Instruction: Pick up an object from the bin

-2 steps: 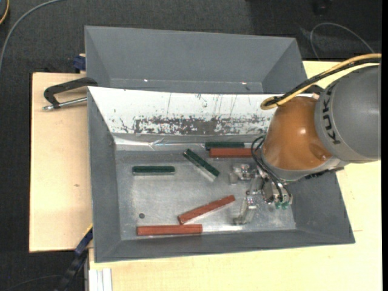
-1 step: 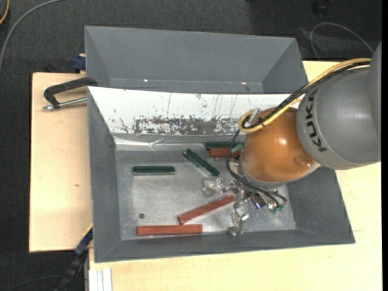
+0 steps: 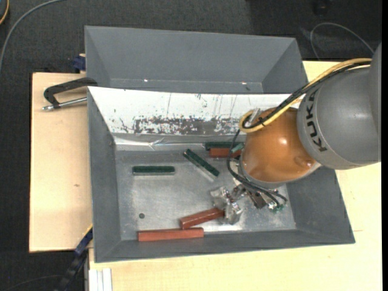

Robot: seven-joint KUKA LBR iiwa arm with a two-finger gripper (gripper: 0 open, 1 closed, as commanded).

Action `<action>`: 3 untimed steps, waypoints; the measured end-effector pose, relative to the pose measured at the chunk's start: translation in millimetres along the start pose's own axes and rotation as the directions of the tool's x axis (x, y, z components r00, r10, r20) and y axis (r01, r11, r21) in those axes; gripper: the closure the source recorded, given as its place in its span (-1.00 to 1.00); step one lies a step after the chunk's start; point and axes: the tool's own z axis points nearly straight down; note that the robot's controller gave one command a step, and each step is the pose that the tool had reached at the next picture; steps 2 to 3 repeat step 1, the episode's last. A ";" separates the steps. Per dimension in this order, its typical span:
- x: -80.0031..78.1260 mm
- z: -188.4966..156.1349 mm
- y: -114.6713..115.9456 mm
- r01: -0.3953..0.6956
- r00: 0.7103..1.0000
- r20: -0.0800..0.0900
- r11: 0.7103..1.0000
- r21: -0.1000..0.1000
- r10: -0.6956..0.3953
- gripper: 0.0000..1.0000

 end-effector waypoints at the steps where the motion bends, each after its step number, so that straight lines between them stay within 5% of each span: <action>1: -36.0 -171.2 5.7 0.104 0.995 0.012 0.995 0.006 -0.104 1.00; 3: -36.0 -171.2 5.7 0.104 0.995 0.012 0.995 0.006 -0.104 1.00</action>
Offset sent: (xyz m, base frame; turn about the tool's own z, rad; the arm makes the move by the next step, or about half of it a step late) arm 0.0262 0.0193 0.1655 -0.1040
